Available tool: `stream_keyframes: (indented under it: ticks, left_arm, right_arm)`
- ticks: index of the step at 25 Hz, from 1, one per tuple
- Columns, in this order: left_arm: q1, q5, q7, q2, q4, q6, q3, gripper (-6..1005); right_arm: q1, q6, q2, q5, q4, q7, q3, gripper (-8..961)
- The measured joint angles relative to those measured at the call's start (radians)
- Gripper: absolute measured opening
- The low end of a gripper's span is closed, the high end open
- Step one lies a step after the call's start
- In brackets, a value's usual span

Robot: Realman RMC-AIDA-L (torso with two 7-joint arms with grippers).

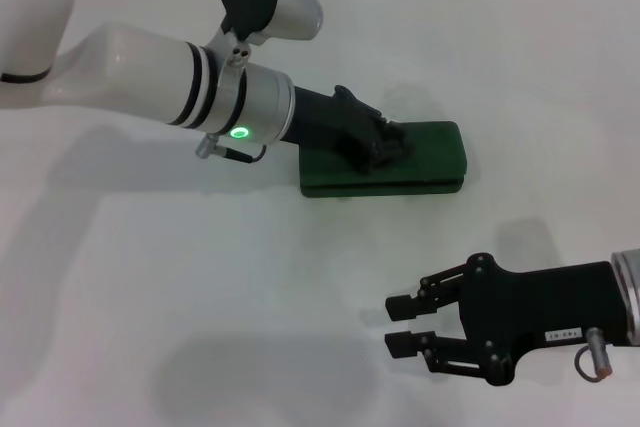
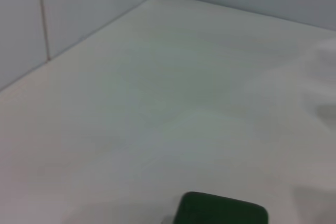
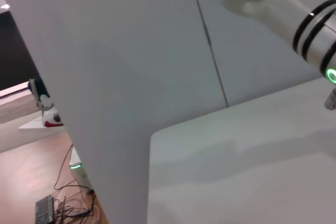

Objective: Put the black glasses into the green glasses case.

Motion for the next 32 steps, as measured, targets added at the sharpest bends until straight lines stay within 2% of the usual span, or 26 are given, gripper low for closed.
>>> stream_keyframes:
  ticks: [3,7,11,14,16,19,22,27,32]
  left_arm:
    - [0.019,-0.001,0.004,-0.002,0.032,0.024,0.000,217]
    - [0.080,-0.022,-0.020,-0.003,0.175,0.093,0.000,218]
    - [0.218,-0.091,-0.069,0.006,0.402,0.259,-0.033,218]
    - [0.309,-0.158,-0.059,0.011,0.490,0.412,-0.114,219]
    - [0.357,-0.191,-0.040,0.013,0.512,0.505,-0.175,286]
    - [0.420,-0.216,0.026,0.015,0.498,0.621,-0.240,387]
    - [0.461,-0.225,0.138,0.022,0.435,0.700,-0.268,451]
    - [0.471,-0.231,0.268,0.047,0.295,0.774,-0.289,526]
    - [0.473,-0.228,0.332,0.067,0.205,0.809,-0.320,578]
  right_arm:
    - [-0.001,-0.013,0.000,0.000,0.000,-0.001,0.000,403]
    - [-0.011,-0.037,-0.004,-0.001,-0.004,-0.001,0.007,415]
    - [-0.015,-0.051,-0.007,-0.001,-0.002,-0.007,0.021,426]
    - [-0.021,-0.058,-0.007,0.003,-0.002,-0.023,0.044,435]
    - [-0.026,-0.073,-0.006,0.003,-0.002,-0.039,0.075,441]
    - [-0.025,-0.100,-0.008,0.002,-0.002,-0.052,0.106,450]
    - [-0.020,-0.145,-0.009,-0.001,-0.003,-0.055,0.149,458]
    - [-0.012,-0.245,-0.003,0.021,-0.010,-0.078,0.222,473]
    - [0.000,-0.253,-0.005,0.055,-0.013,-0.096,0.229,667]
